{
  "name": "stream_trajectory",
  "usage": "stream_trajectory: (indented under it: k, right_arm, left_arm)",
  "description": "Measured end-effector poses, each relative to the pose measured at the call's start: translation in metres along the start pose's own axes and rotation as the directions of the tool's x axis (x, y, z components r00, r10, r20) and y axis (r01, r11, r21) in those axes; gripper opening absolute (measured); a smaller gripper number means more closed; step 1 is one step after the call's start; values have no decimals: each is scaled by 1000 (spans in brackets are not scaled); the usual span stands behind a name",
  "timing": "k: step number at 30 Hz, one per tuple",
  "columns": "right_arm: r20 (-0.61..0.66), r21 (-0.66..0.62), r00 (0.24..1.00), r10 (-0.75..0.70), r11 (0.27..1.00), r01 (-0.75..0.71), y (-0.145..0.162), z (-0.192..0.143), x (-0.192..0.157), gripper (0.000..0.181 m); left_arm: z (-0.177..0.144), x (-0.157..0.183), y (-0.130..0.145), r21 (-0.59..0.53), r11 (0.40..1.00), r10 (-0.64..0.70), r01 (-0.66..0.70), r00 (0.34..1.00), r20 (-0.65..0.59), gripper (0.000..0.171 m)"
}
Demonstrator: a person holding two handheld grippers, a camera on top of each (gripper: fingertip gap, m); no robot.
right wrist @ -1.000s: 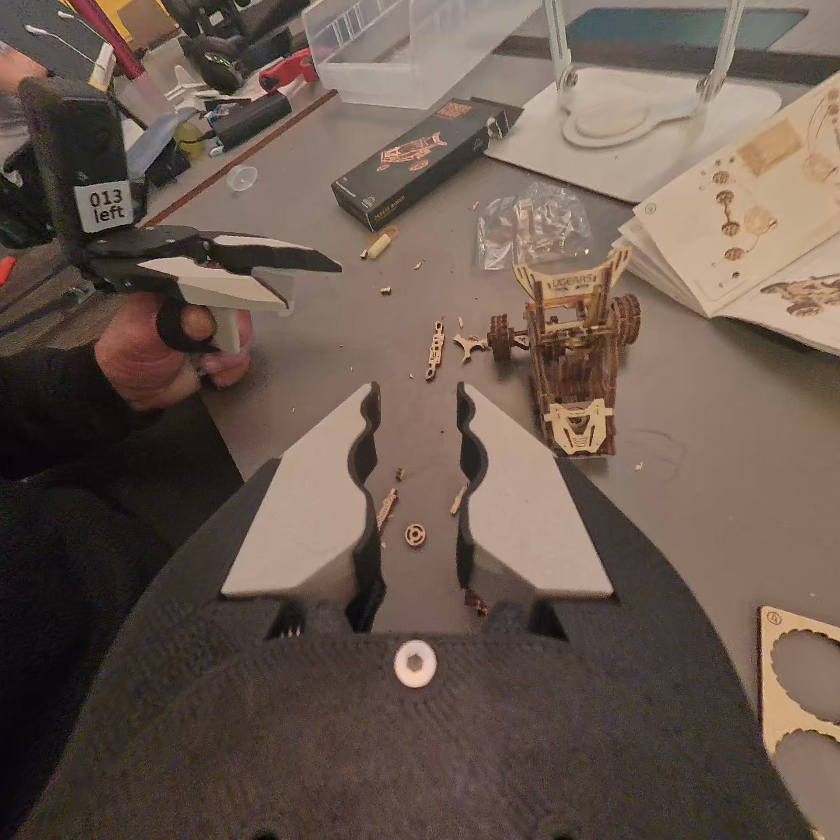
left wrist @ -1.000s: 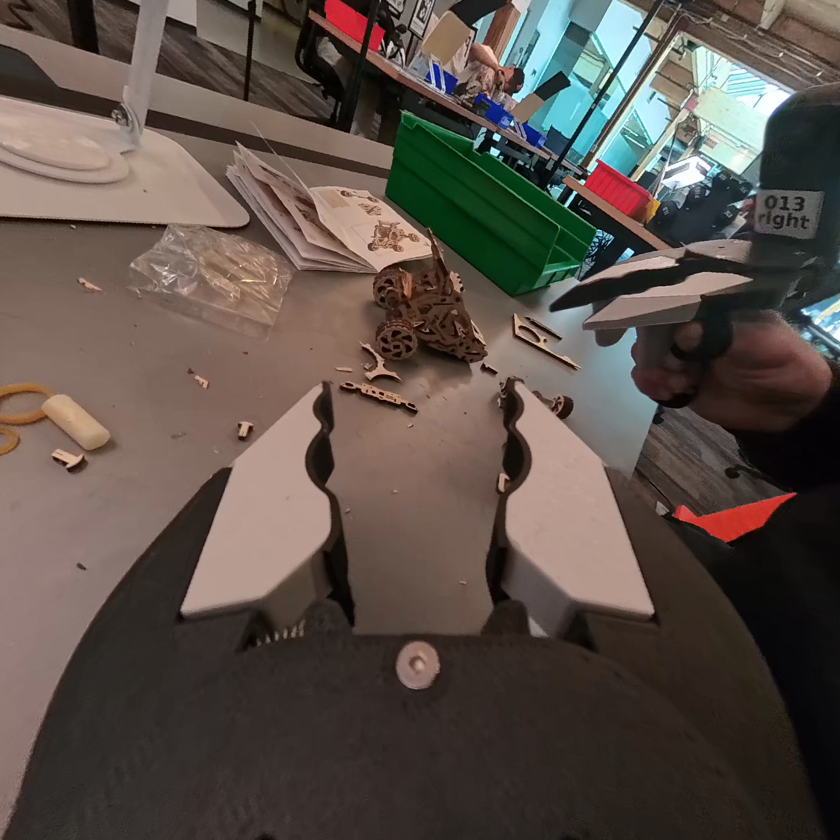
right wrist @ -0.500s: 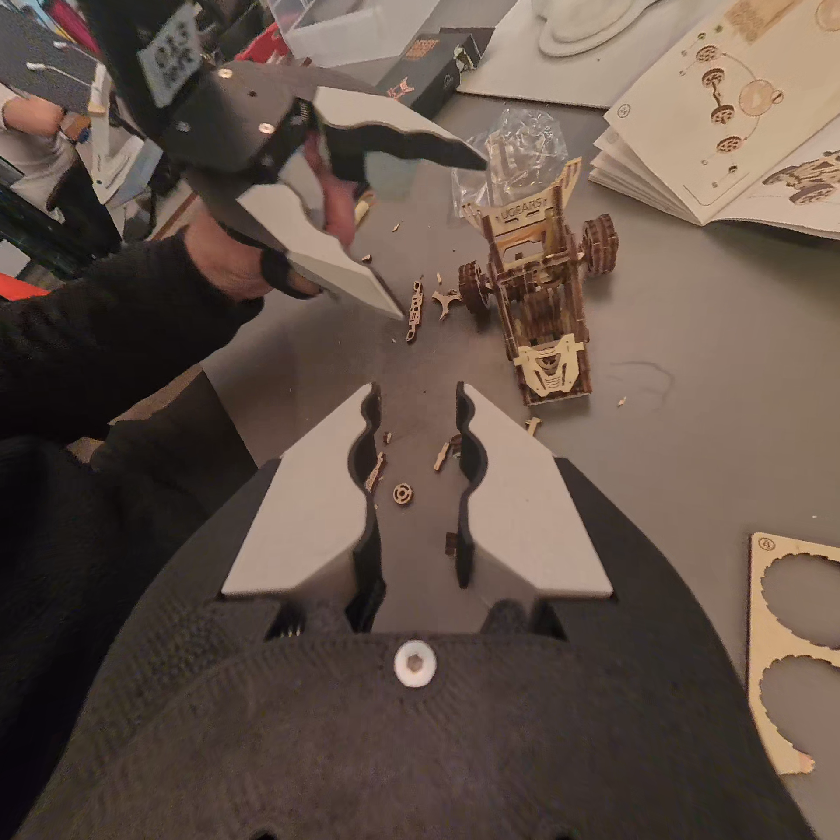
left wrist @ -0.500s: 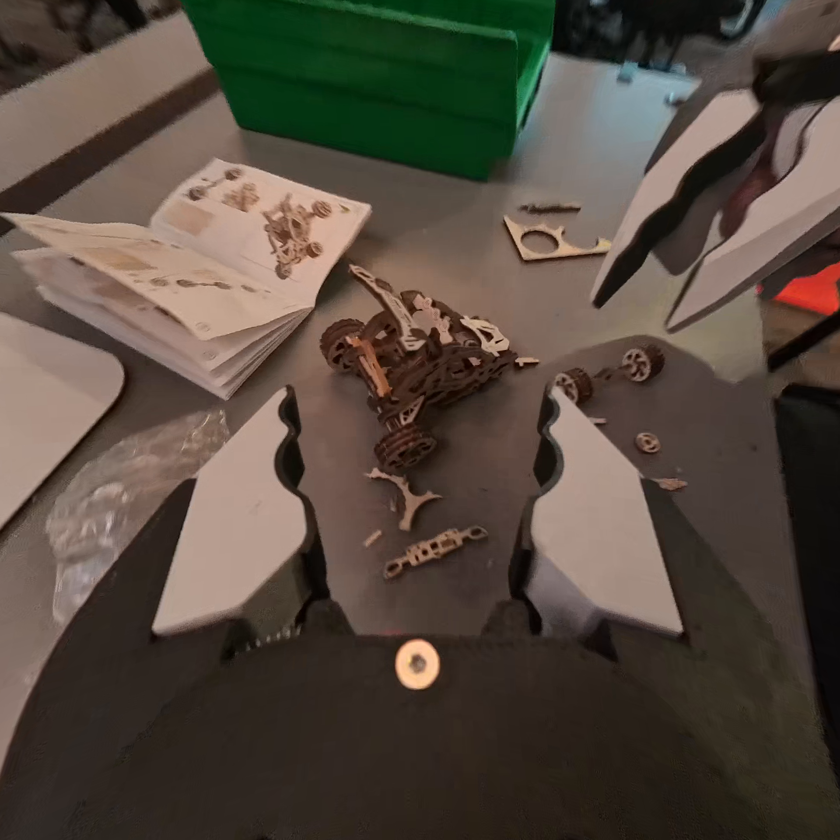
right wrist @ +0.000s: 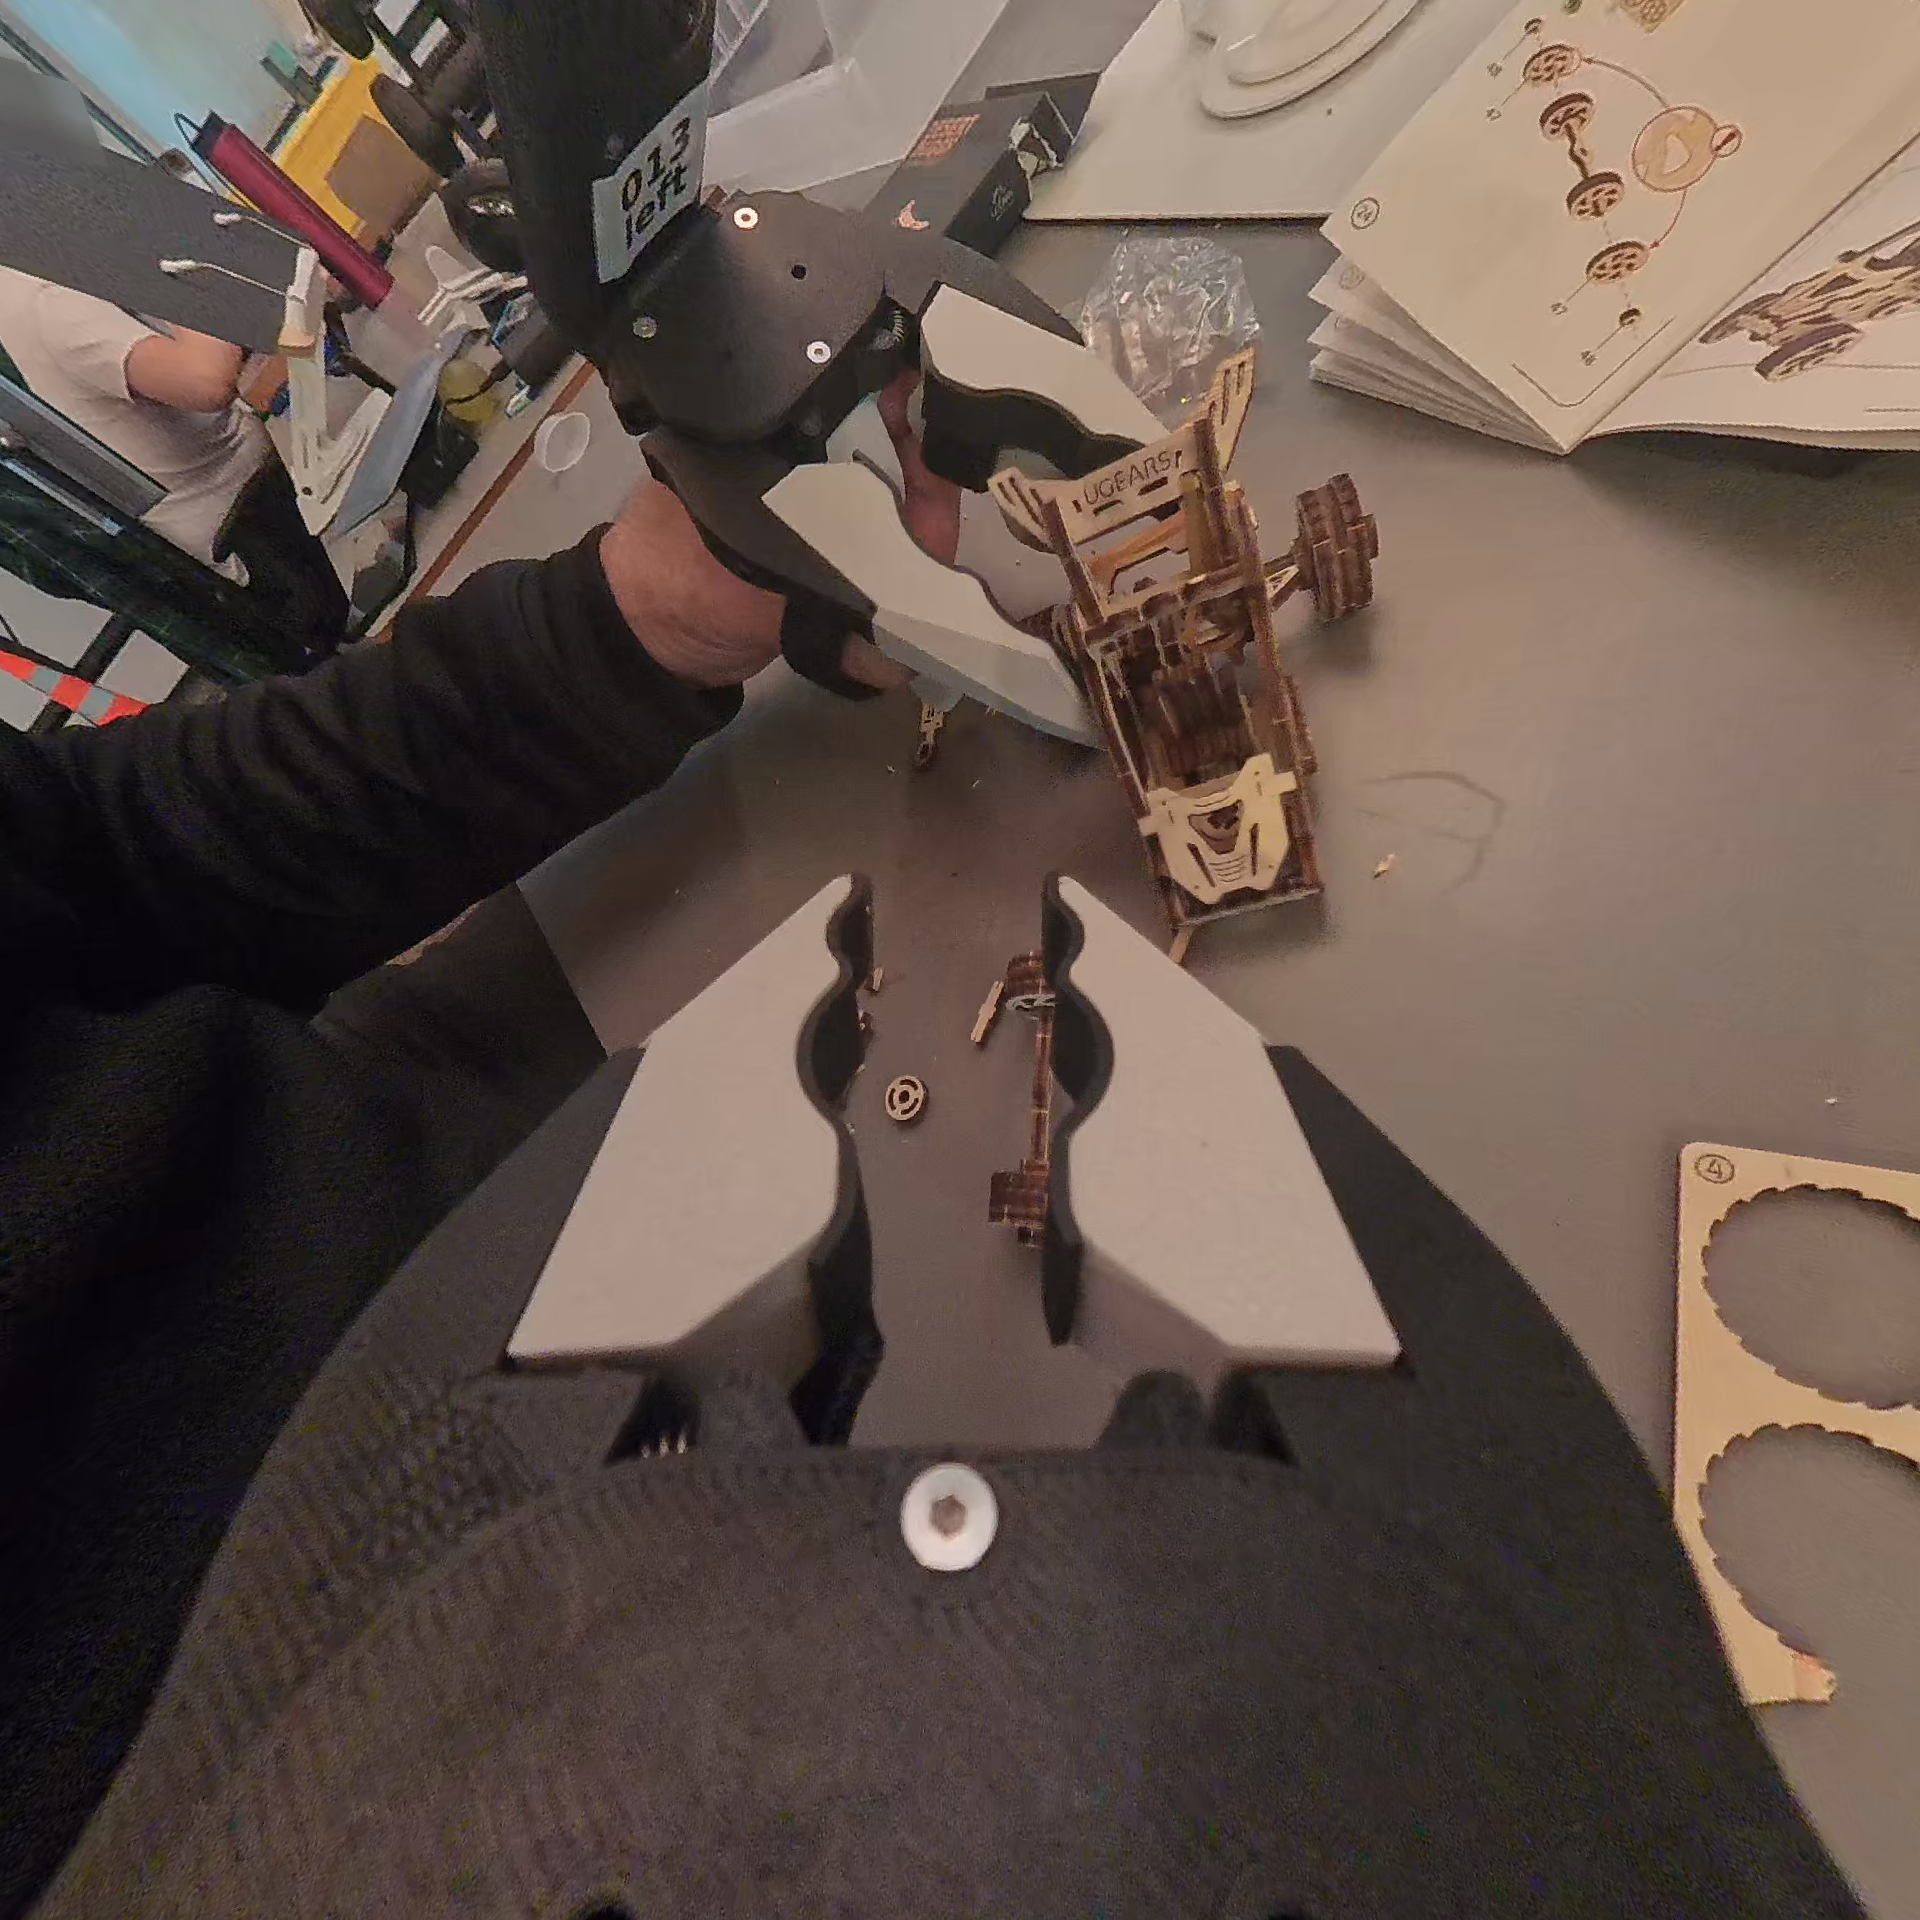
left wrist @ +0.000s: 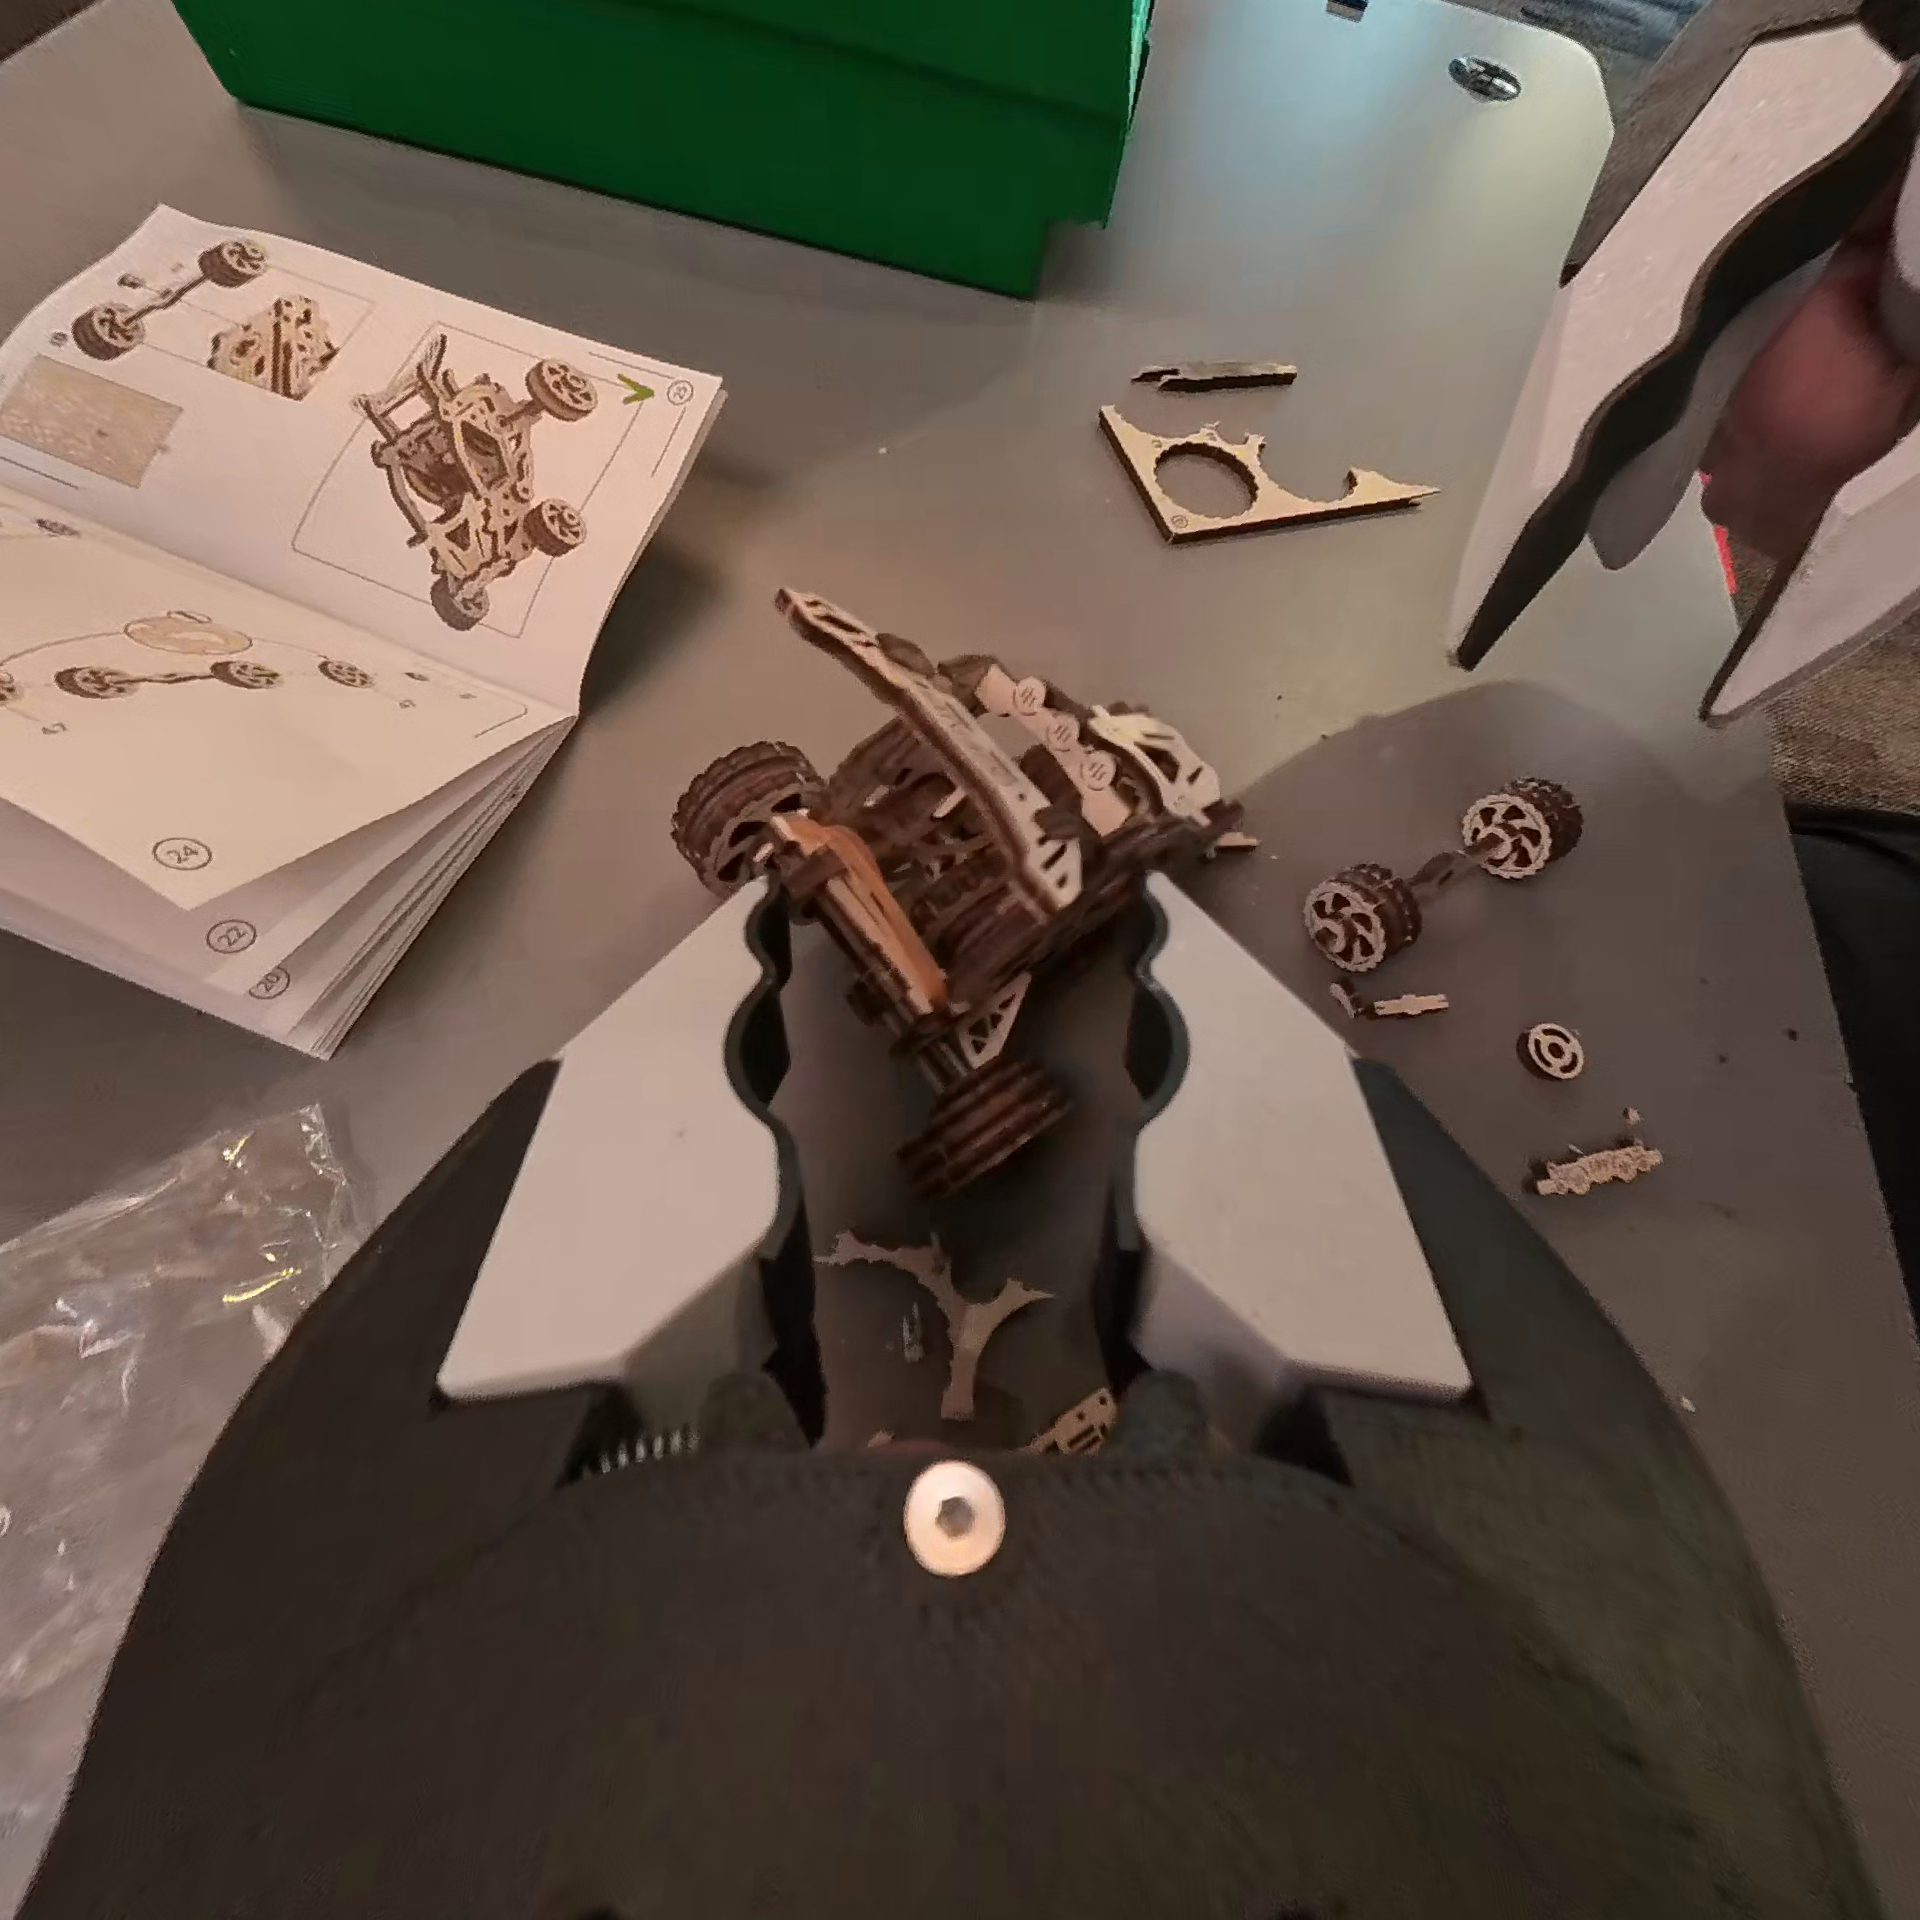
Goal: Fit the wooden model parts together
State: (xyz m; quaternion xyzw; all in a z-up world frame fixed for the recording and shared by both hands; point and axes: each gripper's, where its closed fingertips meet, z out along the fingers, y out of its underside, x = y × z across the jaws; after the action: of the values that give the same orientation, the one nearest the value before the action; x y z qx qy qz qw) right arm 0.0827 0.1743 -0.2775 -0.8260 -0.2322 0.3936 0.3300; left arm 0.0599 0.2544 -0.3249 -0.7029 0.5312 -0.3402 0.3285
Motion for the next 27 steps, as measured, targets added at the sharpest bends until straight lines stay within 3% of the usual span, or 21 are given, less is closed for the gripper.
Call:
stream_trajectory:
  k: [14, 23, 27]
  right_arm:
    - [-62, -21, 998, -26, 999, 25, 1, -9, 13, 30]
    - [-49, -256, 996, -72, 965, 57, 44, -4, 12, 29]
    - [-74, -321, 989, -128, 942, 98, 52, 2, 15, 25]
  left_arm:
    - [-21, -10, 3, 52, 997, -58, 53, 993, 99, 53]
    - [-69, -15, 8, 112, 990, -114, 91, 968, 222, 53]
    - [-93, -7, 15, 180, 961, -250, 211, 941, 229, 53]
